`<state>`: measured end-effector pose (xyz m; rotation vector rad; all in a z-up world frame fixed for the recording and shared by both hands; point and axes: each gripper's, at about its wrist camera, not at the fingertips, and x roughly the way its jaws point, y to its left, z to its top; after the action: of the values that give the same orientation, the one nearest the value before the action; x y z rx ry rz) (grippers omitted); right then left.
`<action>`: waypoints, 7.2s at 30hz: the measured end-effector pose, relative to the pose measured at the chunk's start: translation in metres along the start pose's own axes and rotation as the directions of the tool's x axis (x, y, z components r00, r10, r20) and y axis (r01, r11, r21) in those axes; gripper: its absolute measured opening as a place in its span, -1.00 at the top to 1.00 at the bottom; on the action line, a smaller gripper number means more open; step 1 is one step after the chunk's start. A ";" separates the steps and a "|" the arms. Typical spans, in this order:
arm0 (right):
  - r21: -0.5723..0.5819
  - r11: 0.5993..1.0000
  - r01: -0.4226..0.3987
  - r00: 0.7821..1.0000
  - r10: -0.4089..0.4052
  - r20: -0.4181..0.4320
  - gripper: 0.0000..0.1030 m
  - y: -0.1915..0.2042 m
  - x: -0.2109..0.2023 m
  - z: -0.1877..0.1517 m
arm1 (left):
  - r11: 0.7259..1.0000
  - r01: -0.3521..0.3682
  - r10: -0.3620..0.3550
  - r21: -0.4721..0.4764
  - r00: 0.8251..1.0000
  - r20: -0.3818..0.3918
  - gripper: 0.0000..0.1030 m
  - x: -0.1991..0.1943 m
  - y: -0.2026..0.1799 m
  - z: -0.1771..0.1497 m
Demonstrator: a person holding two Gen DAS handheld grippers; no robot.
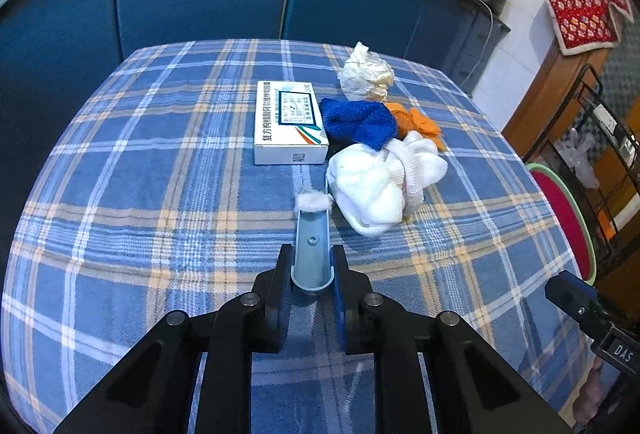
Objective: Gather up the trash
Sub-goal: 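Grasp the small blue bottle with the left tool, then grasp the white sock cloth with the right tool, then carry the blue bottle and white cloth over the red bucket, then open both tools to drop the bottle and cloth into the bucket, then move both open tools back over the table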
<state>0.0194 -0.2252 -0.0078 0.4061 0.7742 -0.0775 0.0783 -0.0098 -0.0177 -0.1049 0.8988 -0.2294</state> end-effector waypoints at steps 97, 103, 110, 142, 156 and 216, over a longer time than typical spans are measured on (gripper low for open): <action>-0.171 0.976 -0.133 0.988 0.144 0.055 0.84 0.074 -0.012 0.009 | 0.998 -0.007 0.015 -0.058 0.989 0.147 0.66 -0.068 0.010 0.010; -0.161 0.979 -0.122 0.987 0.136 0.080 0.84 0.061 -0.022 0.011 | 0.999 0.006 -0.001 -0.035 0.989 0.147 0.66 -0.068 -0.004 0.011; -0.150 0.983 -0.109 0.987 0.126 0.103 0.84 0.046 -0.033 0.013 | 1.000 0.030 -0.029 -0.006 0.990 0.139 0.66 -0.067 -0.021 0.011; -0.055 0.998 -0.034 0.982 0.043 0.184 0.84 -0.038 -0.063 0.027 | 0.976 0.146 -0.161 0.164 0.983 0.086 0.66 -0.040 -0.129 0.034; 0.032 0.999 0.015 0.979 -0.021 0.203 0.84 -0.086 -0.072 0.031 | 0.950 0.208 -0.226 0.233 0.973 0.053 0.66 -0.020 -0.183 0.040; 0.224 0.973 0.064 0.974 -0.110 0.198 -0.02 -0.168 -0.074 0.020 | 0.915 0.300 -0.310 0.270 0.951 -0.005 0.13 0.016 -0.256 0.035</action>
<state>-0.0562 -0.3937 0.0013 0.5608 0.5768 -0.2848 0.0764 -0.2623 0.0392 0.0028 0.8031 -0.6376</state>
